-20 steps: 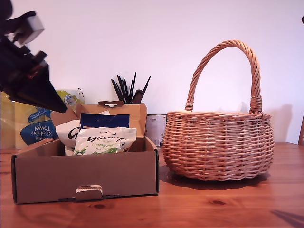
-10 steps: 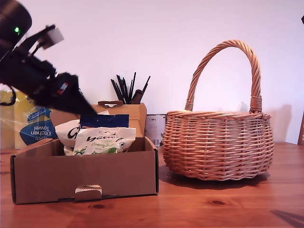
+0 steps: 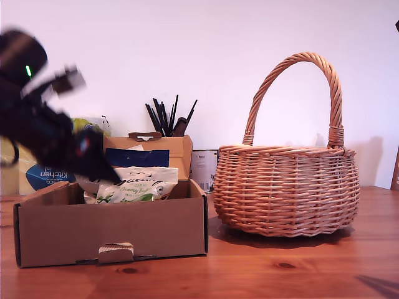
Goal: Move the bags of Easter eggs from the cardboard box on the left into the woven basket on the right side.
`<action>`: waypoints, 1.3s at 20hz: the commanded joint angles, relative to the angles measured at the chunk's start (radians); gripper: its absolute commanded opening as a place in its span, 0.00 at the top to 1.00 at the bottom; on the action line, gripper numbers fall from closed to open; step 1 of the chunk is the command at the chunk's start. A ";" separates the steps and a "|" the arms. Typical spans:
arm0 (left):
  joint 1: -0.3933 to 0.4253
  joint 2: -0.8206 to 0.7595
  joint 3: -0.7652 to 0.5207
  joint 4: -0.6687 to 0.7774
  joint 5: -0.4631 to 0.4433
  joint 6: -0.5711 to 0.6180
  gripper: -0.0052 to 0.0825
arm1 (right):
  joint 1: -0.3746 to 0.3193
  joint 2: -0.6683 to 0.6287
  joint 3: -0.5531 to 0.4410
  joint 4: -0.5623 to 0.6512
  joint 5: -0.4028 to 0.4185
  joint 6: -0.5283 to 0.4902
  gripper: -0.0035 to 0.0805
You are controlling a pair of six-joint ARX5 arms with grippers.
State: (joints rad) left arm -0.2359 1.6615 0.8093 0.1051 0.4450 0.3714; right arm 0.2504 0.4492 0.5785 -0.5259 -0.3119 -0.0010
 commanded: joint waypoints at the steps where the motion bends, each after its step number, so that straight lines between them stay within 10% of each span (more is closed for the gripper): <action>1: -0.002 0.018 0.048 0.011 0.008 -0.003 0.04 | 0.005 0.000 -0.015 0.004 -0.004 -0.003 0.97; 21: -0.016 0.047 0.122 -0.378 0.297 0.058 0.05 | 0.005 0.000 -0.015 0.003 -0.002 -0.003 0.97; 26: -0.046 0.053 0.122 -0.310 0.220 0.146 0.05 | 0.005 0.000 -0.015 0.004 -0.003 -0.003 0.97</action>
State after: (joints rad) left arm -0.2756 1.6913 0.9424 -0.2272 0.6632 0.5014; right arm 0.2504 0.4492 0.5785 -0.5270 -0.3119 -0.0010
